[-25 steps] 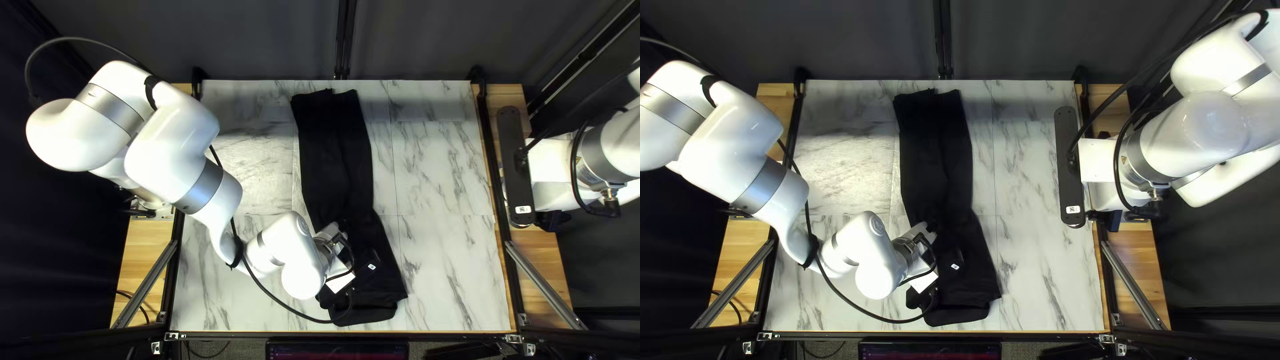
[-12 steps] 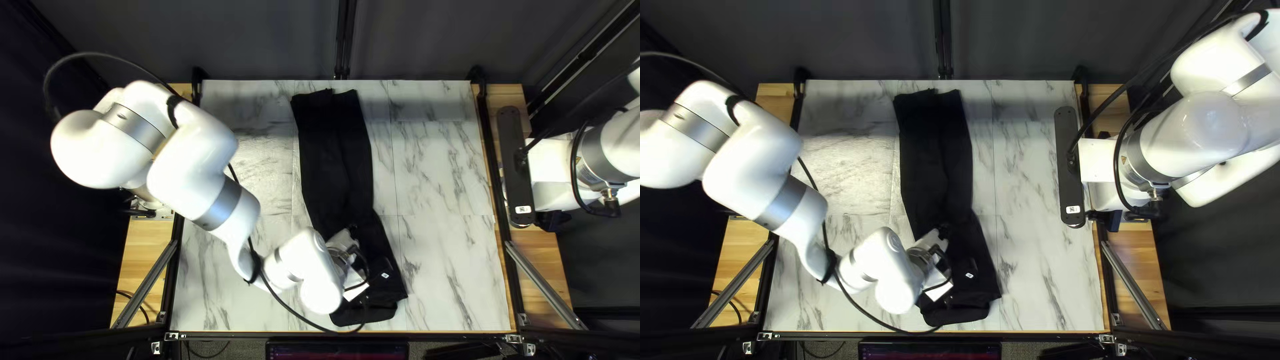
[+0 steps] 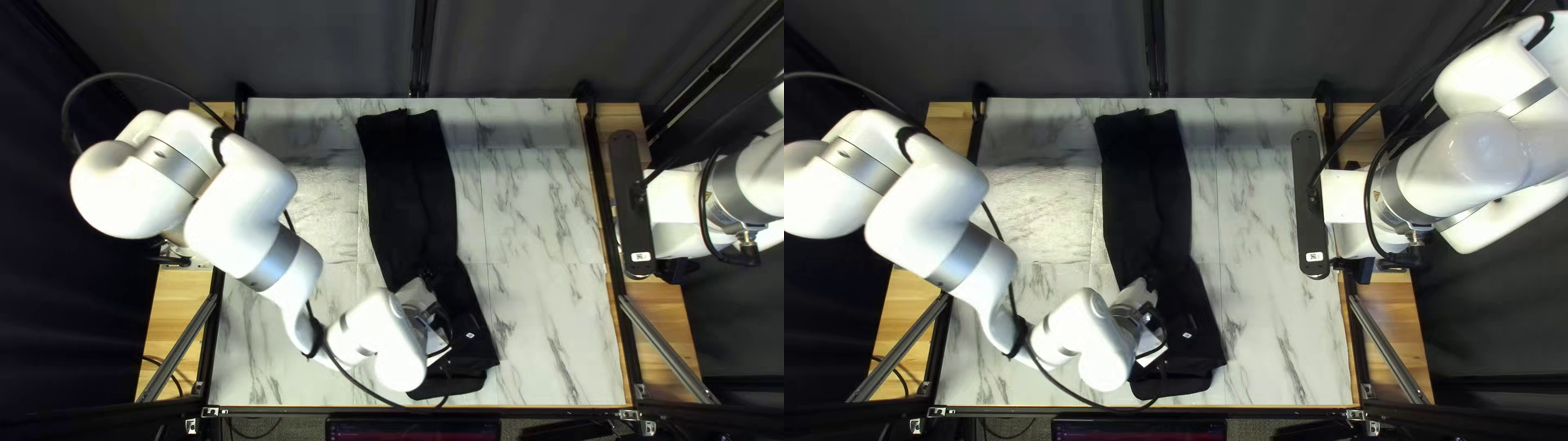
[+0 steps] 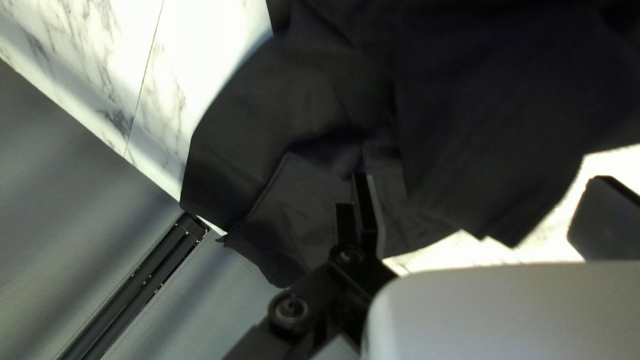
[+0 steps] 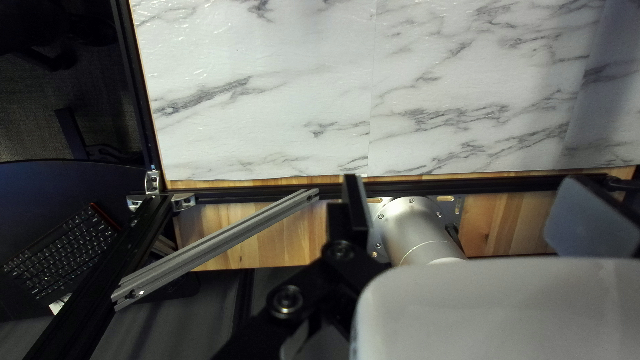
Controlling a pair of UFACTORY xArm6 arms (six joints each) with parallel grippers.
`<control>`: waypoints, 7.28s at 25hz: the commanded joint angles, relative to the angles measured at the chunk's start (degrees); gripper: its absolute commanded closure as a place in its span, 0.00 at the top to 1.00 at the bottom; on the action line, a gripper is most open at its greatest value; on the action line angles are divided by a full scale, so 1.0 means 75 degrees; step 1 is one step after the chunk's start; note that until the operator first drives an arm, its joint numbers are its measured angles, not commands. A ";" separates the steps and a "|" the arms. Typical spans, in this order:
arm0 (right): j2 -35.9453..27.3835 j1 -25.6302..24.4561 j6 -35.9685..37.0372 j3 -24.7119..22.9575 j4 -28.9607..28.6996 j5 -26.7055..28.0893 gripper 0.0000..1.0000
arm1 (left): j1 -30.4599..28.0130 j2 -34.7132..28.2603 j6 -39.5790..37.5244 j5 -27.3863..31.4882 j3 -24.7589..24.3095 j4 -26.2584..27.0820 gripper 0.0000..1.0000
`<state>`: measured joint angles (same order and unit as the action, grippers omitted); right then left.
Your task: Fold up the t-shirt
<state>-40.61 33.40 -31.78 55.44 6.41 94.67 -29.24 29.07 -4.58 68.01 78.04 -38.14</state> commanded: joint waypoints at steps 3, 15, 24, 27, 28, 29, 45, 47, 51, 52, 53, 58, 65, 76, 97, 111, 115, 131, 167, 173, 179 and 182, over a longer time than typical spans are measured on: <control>0.0000 0.0000 0.0000 0.0000 0.0000 0.0000 1.00 | 0.0074 0.0014 0.0015 -0.0230 -0.0040 -0.0076 1.00; 0.0000 0.0000 0.0000 0.0000 0.0000 0.0000 1.00 | 0.0199 0.0680 0.0218 -0.0076 0.0711 -0.0102 1.00; 0.0000 0.0000 0.0000 0.0000 0.0000 0.0000 1.00 | 0.0181 0.0708 0.0272 -0.0727 0.0823 -0.0372 1.00; 0.0000 0.0000 0.0000 0.0000 0.0000 0.0000 1.00 | 0.0186 0.0399 0.0015 -0.1512 0.0302 -0.0647 1.00; 0.0000 0.0000 0.0000 0.0000 0.0000 0.0000 1.00 | 0.0199 0.0309 -0.0105 -0.1784 0.0126 -0.0757 1.00; 0.0000 0.0000 0.0000 0.0000 0.0000 0.0000 1.00 | 0.0215 0.0246 -0.0191 -0.1967 0.0001 -0.0836 1.00; 0.0000 0.0000 0.0000 0.0000 0.0000 0.0000 1.00 | 0.0525 -0.0308 -0.1550 -0.3755 -0.1369 -0.1893 1.00; 0.0000 0.0000 0.0000 0.0000 0.0000 0.0000 1.00 | 0.0491 -0.0305 -0.1512 -0.3673 -0.1350 -0.1817 1.00; 0.0000 0.0000 0.0000 0.0000 0.0000 0.0000 1.00 | 0.0407 -0.0234 -0.1414 -0.3511 -0.1207 -0.1699 0.00; 0.0000 0.0000 0.0000 0.0000 0.0000 0.0000 1.00 | 0.0391 -0.0213 -0.1386 -0.3485 -0.1170 -0.1686 0.00; 0.0000 0.0000 0.0000 0.0000 0.0000 0.0000 1.00 | 0.0376 -0.0204 -0.1365 -0.3463 -0.1150 -0.1676 0.00; 0.0000 0.0000 0.0000 0.0000 0.0000 0.0000 1.00 | 0.0297 -0.0202 -0.1237 -0.3363 -0.1050 -0.1628 0.00; 0.0000 0.0000 0.0000 0.0000 0.0000 0.0000 1.00 | 0.0174 -0.0667 -0.1245 -0.3314 -0.1340 -0.1748 0.00; 0.0000 0.0000 0.0000 0.0000 0.0000 0.0000 1.00 | 0.0781 -0.1582 -0.3081 -0.5116 -0.2649 -0.3562 0.00; 0.0000 0.0000 0.0000 0.0000 0.0000 0.0000 1.00 | 0.0438 -0.2204 -0.5297 -0.5693 -0.3599 -0.4563 0.00; 0.0000 0.0000 0.0000 0.0000 0.0000 0.0000 1.00 | 0.0473 -0.1900 -0.6294 -0.5995 -0.3639 -0.5311 0.00; 0.0000 0.0000 0.0000 0.0000 0.0000 0.0000 1.00 | 0.0493 -0.1917 -0.6169 -0.6006 -0.3672 -0.5246 0.00; 0.0000 0.0000 0.0000 0.0000 0.0000 0.0000 1.00 | 0.0347 -0.2026 -0.2573 -0.5849 -0.3538 -0.2285 1.00; 0.0000 0.0000 0.0000 0.0000 0.0000 0.0000 1.00 | 0.3063 -0.2075 0.5120 -0.7421 -0.4301 0.0667 1.00; 0.0000 0.0000 0.0000 0.0000 0.0000 0.0000 1.00 | 0.2871 -0.1685 0.5738 -0.7616 -0.3927 0.1357 1.00; 0.0000 0.0000 0.0000 0.0000 0.0000 0.0000 1.00 | 0.3039 -0.1591 0.6493 -0.8214 -0.3943 0.1995 1.00; 0.0000 0.0000 0.0000 0.0000 0.0000 0.0000 1.00 | 0.3166 -0.1556 0.7031 -0.8792 -0.4094 0.2504 1.00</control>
<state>-40.61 33.40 -31.78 55.44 6.41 94.67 -6.20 17.15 45.13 5.18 48.13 -22.30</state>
